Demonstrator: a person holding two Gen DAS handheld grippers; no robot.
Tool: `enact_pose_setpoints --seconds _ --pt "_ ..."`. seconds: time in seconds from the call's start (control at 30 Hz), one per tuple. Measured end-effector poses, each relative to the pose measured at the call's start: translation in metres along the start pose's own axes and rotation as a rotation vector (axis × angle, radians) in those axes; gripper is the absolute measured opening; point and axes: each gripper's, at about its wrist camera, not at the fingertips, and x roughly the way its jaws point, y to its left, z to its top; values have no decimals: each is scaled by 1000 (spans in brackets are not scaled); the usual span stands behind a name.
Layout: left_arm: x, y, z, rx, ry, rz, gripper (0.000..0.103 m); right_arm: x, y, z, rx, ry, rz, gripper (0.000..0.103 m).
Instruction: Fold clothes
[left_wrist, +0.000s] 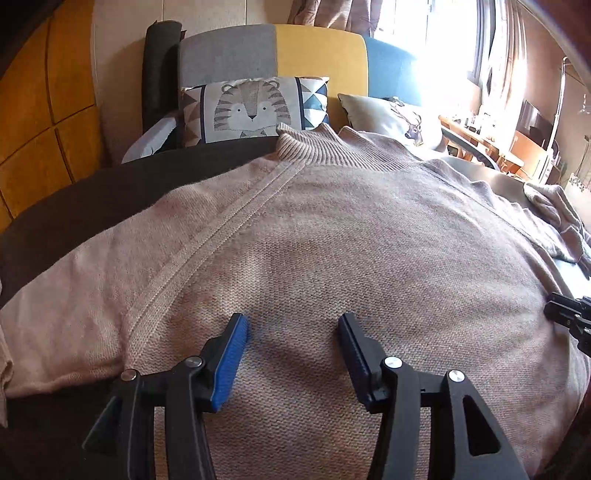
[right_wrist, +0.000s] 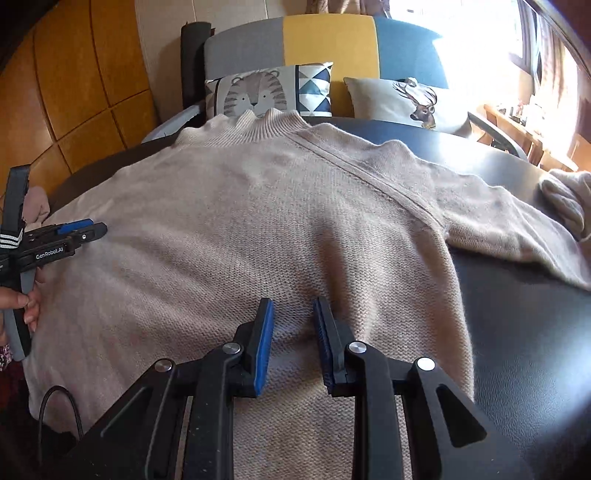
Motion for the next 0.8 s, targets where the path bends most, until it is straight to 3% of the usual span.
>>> enact_pose_setpoints --seconds 0.13,0.23,0.37,0.5,0.63,0.73,0.8 --pt "0 -5 3 23 10 27 54 -19 15 2 49 -42 34 25" --pt "-10 -16 2 66 14 90 53 -35 43 1 -16 -55 95 25" --pt "-23 -33 -19 128 -10 103 53 -37 79 -12 -166 4 133 25" --pt "-31 -38 -36 183 -70 127 53 -24 80 -30 -203 74 115 25" --pt "-30 -18 -36 100 -54 62 56 -30 52 -32 -123 75 106 26" --pt "-25 -4 -35 32 -38 11 58 -34 26 -30 26 76 189 26" --pt "-24 -5 -35 29 -35 12 59 -37 13 -22 71 26 152 26"
